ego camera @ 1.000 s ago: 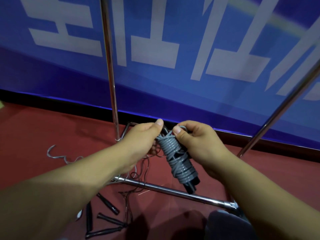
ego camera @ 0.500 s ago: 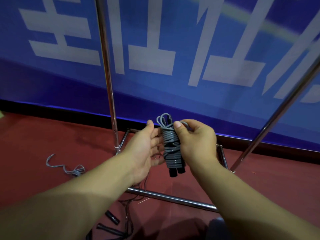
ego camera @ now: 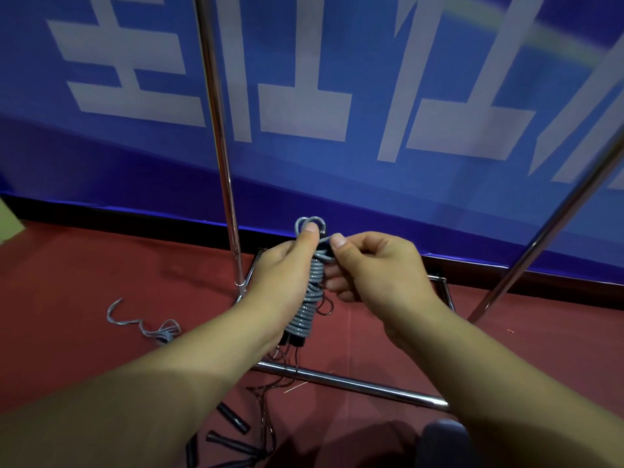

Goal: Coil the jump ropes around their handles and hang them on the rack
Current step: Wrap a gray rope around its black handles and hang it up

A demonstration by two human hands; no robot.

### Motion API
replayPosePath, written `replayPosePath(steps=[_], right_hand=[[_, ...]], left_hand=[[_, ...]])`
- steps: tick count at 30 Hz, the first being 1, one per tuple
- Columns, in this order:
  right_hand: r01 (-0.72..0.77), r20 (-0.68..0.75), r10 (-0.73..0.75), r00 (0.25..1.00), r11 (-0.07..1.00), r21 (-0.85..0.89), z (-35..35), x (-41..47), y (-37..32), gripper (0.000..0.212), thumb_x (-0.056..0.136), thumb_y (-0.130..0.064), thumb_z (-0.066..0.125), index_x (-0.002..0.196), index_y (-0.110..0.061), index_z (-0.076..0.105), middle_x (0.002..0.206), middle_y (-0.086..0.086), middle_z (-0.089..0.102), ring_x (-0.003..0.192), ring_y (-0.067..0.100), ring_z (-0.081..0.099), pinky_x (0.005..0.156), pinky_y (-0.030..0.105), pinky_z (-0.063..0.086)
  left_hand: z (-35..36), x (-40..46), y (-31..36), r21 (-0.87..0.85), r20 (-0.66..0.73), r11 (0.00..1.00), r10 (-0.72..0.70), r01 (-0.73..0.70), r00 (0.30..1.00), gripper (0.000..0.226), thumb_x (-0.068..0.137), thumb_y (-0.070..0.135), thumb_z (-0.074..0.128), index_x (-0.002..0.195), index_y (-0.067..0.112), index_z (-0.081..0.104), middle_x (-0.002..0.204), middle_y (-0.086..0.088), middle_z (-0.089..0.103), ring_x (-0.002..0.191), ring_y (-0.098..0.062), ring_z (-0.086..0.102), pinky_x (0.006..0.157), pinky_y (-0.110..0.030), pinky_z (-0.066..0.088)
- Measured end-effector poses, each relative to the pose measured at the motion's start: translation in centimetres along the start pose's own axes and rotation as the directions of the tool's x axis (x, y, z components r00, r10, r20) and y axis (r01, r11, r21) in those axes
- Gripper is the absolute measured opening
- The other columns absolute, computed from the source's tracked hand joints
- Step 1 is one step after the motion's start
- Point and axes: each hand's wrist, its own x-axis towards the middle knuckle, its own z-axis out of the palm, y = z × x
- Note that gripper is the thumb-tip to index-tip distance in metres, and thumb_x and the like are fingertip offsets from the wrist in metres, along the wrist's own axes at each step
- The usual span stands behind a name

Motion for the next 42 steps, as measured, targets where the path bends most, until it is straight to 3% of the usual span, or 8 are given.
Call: replayPosePath(steps=[4, 10, 16, 22, 27, 32, 37, 42], right_hand=[[-0.076, 0.009, 0.076, 0.997, 0.990, 0.115, -0.5, 0.0, -0.2, 0.019, 0.097, -0.025, 0.066, 0.091, -0.007, 0.067, 0.059, 0.004, 0.065, 0.046, 0.012, 0.058, 0.047, 0.024, 0.049], [-0.288, 0.126, 0.259, 0.957, 0.886, 0.362, -1.7, 0.4, -1.4, 0.005, 0.095, -0.013, 0.064, 0.093, -0.010, 0.067, 0.064, 0.004, 0.069, 0.059, 0.013, 0.069, 0.057, 0.027, 0.059], [-0.144, 0.084, 0.126, 0.988, 0.953, 0.265, -2.4, 0.3, -1.5, 0.008, 0.092, -0.015, 0.070, 0.088, -0.008, 0.065, 0.061, 0.004, 0.065, 0.063, 0.017, 0.066, 0.064, 0.029, 0.058], [0.162, -0.005, -0.165, 0.986, 0.974, -0.158, -2.8, 0.3, -0.3, 0.009, 0.093, -0.015, 0.068, 0.100, -0.020, 0.065, 0.079, 0.006, 0.074, 0.076, 0.029, 0.071, 0.080, 0.050, 0.059], [0.218, -0.044, -0.235, 0.971, 0.946, -0.242, -3.2, 0.6, 0.0, 0.013, 0.090, -0.018, 0.073, 0.096, -0.024, 0.064, 0.075, -0.005, 0.075, 0.075, 0.015, 0.071, 0.087, 0.049, 0.057], [0.287, -0.035, -0.299, 0.954, 0.939, -0.190, -3.2, 0.4, -0.1, 0.018, 0.088, -0.010, 0.075, 0.091, -0.028, 0.074, 0.082, -0.001, 0.077, 0.079, 0.016, 0.074, 0.082, 0.039, 0.061], [0.196, -0.004, -0.196, 0.981, 0.980, 0.033, -2.7, 0.2, 0.0, 0.020, 0.093, -0.003, 0.066, 0.096, -0.020, 0.075, 0.083, 0.006, 0.077, 0.077, 0.019, 0.075, 0.074, 0.028, 0.059], [0.101, 0.025, -0.108, 0.994, 0.979, 0.179, -2.7, -0.1, -0.1, 0.012, 0.096, -0.003, 0.062, 0.099, -0.009, 0.071, 0.074, 0.008, 0.072, 0.070, 0.018, 0.071, 0.067, 0.026, 0.059]], left_hand=[[-0.1, -0.2, 0.5, 0.047, -0.001, 0.998, 0.052, -0.051, 0.999, 0.073, 0.066, 0.078, 0.057, 0.089, 0.009, 0.069, 0.095, -0.027, 0.069, 0.073, -0.025, 0.063, 0.085, -0.061, 0.054], [0.3, -0.1, 0.2, 0.111, 0.027, 0.992, 0.063, -0.066, 0.998, 0.065, 0.063, 0.079, 0.053, 0.085, 0.021, 0.073, 0.087, -0.014, 0.074, 0.076, -0.025, 0.066, 0.090, -0.057, 0.053], [0.6, -0.3, 0.1, 0.202, 0.060, 0.976, 0.073, -0.083, 0.996, 0.078, 0.063, 0.084, 0.046, 0.091, 0.016, 0.071, 0.089, -0.015, 0.073, 0.078, -0.028, 0.068, 0.088, -0.057, 0.053], [0.7, -0.1, -0.3, 0.277, 0.096, 0.956, 0.076, -0.100, 0.992, 0.081, 0.067, 0.084, 0.043, 0.098, 0.014, 0.071, 0.097, -0.012, 0.074, 0.091, -0.029, 0.071, 0.093, -0.058, 0.052], [0.7, 0.0, -0.5, 0.334, 0.125, 0.930, 0.116, -0.152, 0.985, 0.059, 0.085, 0.073, 0.043, 0.096, 0.020, 0.067, 0.091, 0.000, 0.073, 0.088, -0.019, 0.068, 0.092, -0.053, 0.053], [0.4, -0.4, -0.6, 0.490, 0.155, 0.848, 0.142, -0.201, 0.978, 0.043, 0.103, 0.055, 0.030, 0.116, 0.025, 0.058, 0.115, 0.005, 0.063, 0.103, -0.010, 0.058, 0.083, -0.031, 0.042], [0.6, -0.8, -0.3, 0.524, 0.151, 0.819, 0.181, -0.234, 0.972, 0.035, 0.105, 0.048, 0.027, 0.116, 0.026, 0.052, 0.120, 0.002, 0.061, 0.115, -0.019, 0.055, 0.096, -0.038, 0.041], [0.7, -1.4, 0.1, 0.574, 0.163, 0.765, 0.242, -0.292, 0.956, 0.032, 0.105, 0.045, 0.027, 0.110, 0.023, 0.050, 0.107, -0.002, 0.063, 0.105, -0.025, 0.058, 0.090, -0.042, 0.045]])
